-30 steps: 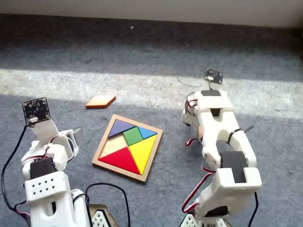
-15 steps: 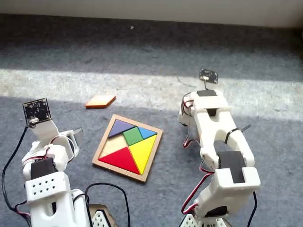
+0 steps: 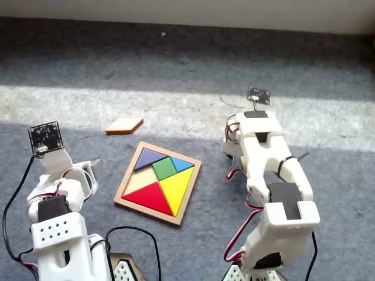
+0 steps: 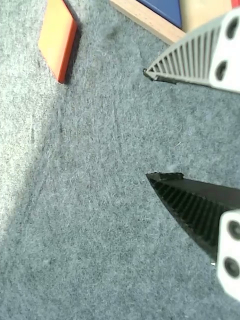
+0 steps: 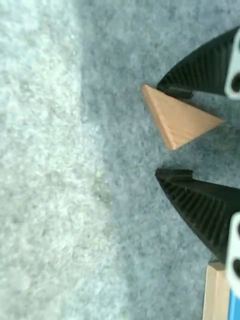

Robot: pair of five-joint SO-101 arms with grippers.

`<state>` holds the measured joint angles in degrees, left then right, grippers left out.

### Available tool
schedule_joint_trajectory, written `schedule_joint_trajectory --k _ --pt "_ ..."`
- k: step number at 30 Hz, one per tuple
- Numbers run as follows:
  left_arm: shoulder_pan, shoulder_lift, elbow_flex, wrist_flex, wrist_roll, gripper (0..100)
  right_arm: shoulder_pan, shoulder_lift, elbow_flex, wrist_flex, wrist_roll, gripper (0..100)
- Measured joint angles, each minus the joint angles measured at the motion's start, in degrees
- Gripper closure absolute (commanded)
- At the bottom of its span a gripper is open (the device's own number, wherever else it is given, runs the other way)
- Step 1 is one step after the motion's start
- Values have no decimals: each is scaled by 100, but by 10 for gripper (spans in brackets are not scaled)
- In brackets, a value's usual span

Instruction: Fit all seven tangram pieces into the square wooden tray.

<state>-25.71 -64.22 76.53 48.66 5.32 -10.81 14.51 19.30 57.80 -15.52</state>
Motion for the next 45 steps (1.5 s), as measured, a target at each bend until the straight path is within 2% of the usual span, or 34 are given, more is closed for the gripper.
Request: schedule_joint_trajectory --k 7,19,28,45 --pt "0 0 0 0 0 706 62 -26 -9 70 0 902" --pt "0 0 0 0 0 706 97 -53 0 88 18 907" --pt "0 0 0 0 0 706 -9 -800 211 88 325 907" --pt "0 0 0 -167 0 706 -1741 -1846 905 88 1873 907"
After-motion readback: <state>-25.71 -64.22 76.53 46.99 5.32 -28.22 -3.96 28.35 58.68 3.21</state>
